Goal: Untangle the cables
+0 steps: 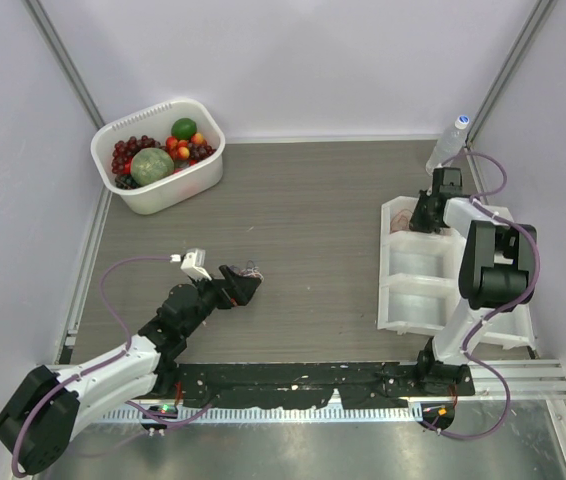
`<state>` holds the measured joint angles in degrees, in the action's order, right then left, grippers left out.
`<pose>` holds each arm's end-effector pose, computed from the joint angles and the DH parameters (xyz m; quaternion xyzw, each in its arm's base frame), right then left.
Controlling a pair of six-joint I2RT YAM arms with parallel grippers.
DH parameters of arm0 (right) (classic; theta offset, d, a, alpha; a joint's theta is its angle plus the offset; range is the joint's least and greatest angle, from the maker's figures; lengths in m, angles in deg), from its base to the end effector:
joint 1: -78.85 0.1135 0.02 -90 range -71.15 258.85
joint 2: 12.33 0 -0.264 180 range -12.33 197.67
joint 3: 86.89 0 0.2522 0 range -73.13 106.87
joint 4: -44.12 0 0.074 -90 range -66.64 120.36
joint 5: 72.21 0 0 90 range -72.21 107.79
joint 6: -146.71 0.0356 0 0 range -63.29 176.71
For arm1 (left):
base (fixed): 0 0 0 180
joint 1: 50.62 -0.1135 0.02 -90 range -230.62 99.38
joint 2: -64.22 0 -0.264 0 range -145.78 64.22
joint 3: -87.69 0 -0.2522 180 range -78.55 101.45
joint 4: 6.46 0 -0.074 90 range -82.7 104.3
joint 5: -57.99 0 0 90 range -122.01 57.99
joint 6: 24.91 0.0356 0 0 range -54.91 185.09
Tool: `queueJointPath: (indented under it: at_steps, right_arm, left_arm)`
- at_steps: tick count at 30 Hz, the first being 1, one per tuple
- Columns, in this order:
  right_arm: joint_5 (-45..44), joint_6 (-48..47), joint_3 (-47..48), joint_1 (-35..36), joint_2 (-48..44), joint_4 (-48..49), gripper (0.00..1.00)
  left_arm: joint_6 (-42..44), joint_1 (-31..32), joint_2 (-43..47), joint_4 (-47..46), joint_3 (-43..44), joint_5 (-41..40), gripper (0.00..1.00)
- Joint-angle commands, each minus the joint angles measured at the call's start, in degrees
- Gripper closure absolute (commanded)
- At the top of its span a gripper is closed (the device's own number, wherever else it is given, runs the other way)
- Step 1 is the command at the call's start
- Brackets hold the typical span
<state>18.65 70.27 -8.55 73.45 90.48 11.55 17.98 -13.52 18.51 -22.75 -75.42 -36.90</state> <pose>0.3661 -0.0341 0.1745 0.1558 0.9461 0.0274 0.2824 0.1322 -0.0962 0.1571 -0.0946 0.7740 -0.3945 0.4861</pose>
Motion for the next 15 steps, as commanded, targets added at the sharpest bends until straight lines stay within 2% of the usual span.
queueJointPath:
  at_steps: [1,5,9,15]
  right_arm:
    - [8.9,5.1,-0.4,-1.1,-1.9,4.4,0.84]
    - [1.9,5.4,0.5,-0.9,-5.6,0.0,0.61]
    - [-4.8,5.0,1.1,-0.1,-11.2,-5.4,0.54]
    - [-18.9,5.4,0.2,4.4,-21.0,-11.7,0.51]
  left_arm:
    - [1.3,-0.1,-0.7,-2.5,0.7,0.0,0.00]
    - [1.3,-0.2,-1.2,-2.9,0.7,0.2,0.00]
    - [1.4,-0.2,-1.7,-3.3,1.0,0.4,0.00]
    - [1.9,-0.2,-1.6,-5.2,0.0,1.6,0.00]
